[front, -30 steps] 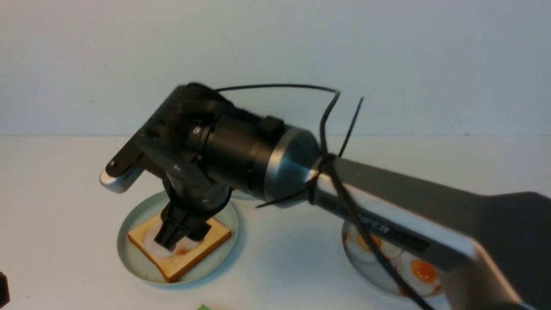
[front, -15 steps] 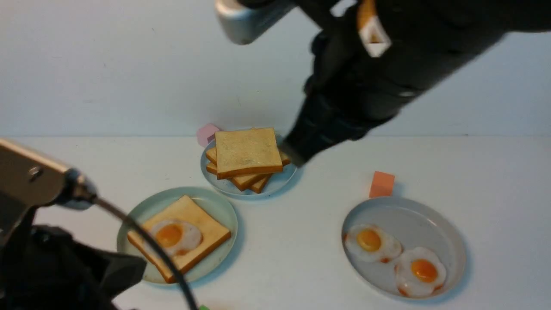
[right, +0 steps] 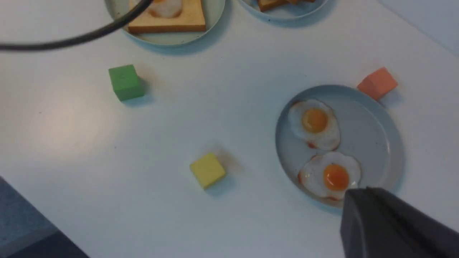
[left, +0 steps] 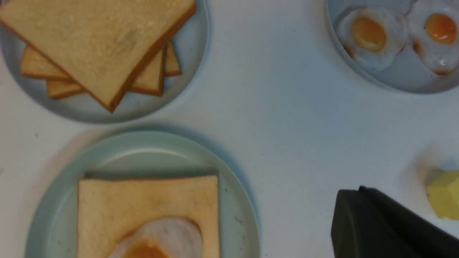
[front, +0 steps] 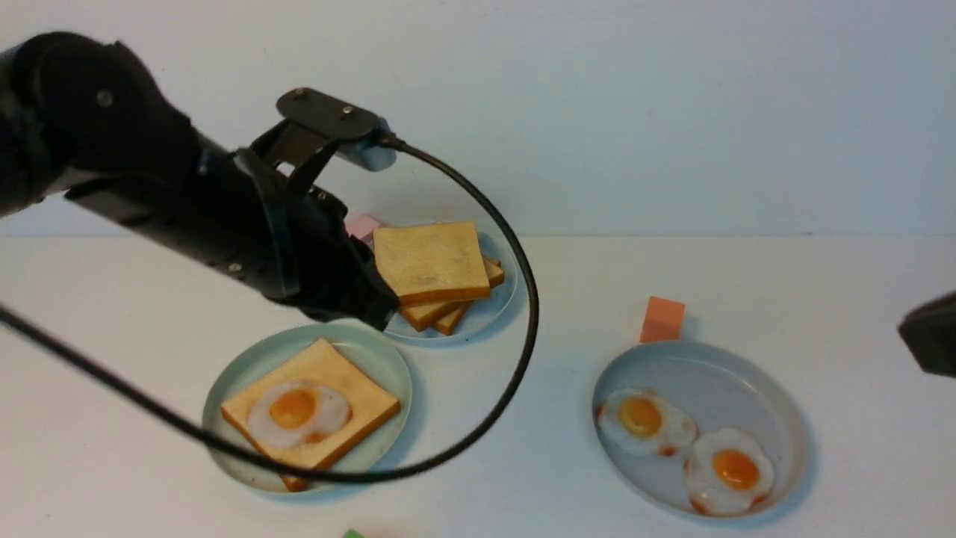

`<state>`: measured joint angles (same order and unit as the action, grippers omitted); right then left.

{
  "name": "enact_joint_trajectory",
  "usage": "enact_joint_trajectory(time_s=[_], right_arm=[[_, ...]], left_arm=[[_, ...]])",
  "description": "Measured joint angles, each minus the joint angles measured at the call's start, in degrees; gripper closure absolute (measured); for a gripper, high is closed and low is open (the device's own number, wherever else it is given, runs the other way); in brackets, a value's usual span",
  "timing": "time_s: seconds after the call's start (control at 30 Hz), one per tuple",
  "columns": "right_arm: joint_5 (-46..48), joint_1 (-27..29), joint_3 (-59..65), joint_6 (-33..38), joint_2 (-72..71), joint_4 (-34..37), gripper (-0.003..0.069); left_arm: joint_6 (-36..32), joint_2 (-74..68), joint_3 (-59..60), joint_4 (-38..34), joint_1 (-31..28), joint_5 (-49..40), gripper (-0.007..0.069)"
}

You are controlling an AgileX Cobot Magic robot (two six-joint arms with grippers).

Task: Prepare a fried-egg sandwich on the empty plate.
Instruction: Use the left arm to grab a slice of bread

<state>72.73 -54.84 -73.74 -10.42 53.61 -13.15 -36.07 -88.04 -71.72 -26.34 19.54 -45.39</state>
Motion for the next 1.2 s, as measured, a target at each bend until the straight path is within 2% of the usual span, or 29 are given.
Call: enact_joint_trajectory(time_s=[0.03, 0.23, 0.33, 0.37, 0.4, 0.53, 0.6, 0.8, 0.93, 1.03, 1.1, 1.13, 1.2], right_arm=[[0.0, 0.0, 1.45, -0.04, -2.15, 1.44, 0.0669], [0.18, 0.0, 2.66, 0.02, -5.98, 4.81, 0.0666], [0.18, 0.0, 2.66, 0.02, -7.7, 5.1, 0.0665], [0.18, 0.0, 2.66, 0.02, -7.88, 5.1, 0.0665], [0.18, 0.0, 2.66, 0.02, -8.21, 5.1, 0.0665], [0.18, 0.0, 2.66, 0.02, -8.51, 5.59, 0.0662], [0.13, 0.0, 2.71, 0.02, -8.51, 6.02, 0.0662], [-0.04, 0.0, 2.71, 0.02, -8.51, 6.18, 0.0659], [-0.06, 0.0, 2.71, 0.02, -8.51, 6.18, 0.0657], [-0.06, 0.0, 2.71, 0.02, -8.51, 6.38, 0.0657], [-0.06, 0.0, 2.71, 0.02, -8.51, 6.59, 0.0656], [-0.06, 0.0, 2.71, 0.02, -8.51, 6.59, 0.0656], [-0.06, 0.0, 2.71, 0.02, -8.51, 6.86, 0.0655]], left_arm=[[-4.32, -4.9, -4.09, -2.03, -1.35, -0.68, 0.0638], [-11.26, -14.88, -12.26, -2.71, -1.85, 3.05, 0.0603], [-16.66, -21.12, -17.18, -1.6, -1.85, 6.06, 0.0494], [-17.08, -21.43, -17.41, -1.46, -1.85, 6.07, 0.0478], [-18.25, -23.47, -19.0, -0.81, -1.85, 6.33, 0.0419], [-20.25, -28.17, -20.85, 0.31, -1.85, 8.64, 0.0271], [-21.1, -29.72, -21.07, 0.47, -1.85, 10.3, 0.0237], [-26.38, -32.51, -21.12, 0.8, -1.85, 12.44, 0.0221], [-28.68, -34.21, -21.12, 0.79, -1.85, 14.17, 0.024], [-28.92, -34.75, -21.2, 0.79, -1.85, 15.31, 0.0267], [-28.97, -34.87, -21.34, 0.79, -1.85, 15.76, 0.0325], [-28.97, -34.87, -21.34, 0.79, -1.85, 15.85, 0.0325], [-28.97, -34.97, -21.39, 1.11, -1.85, 16.27, 0.0389]])
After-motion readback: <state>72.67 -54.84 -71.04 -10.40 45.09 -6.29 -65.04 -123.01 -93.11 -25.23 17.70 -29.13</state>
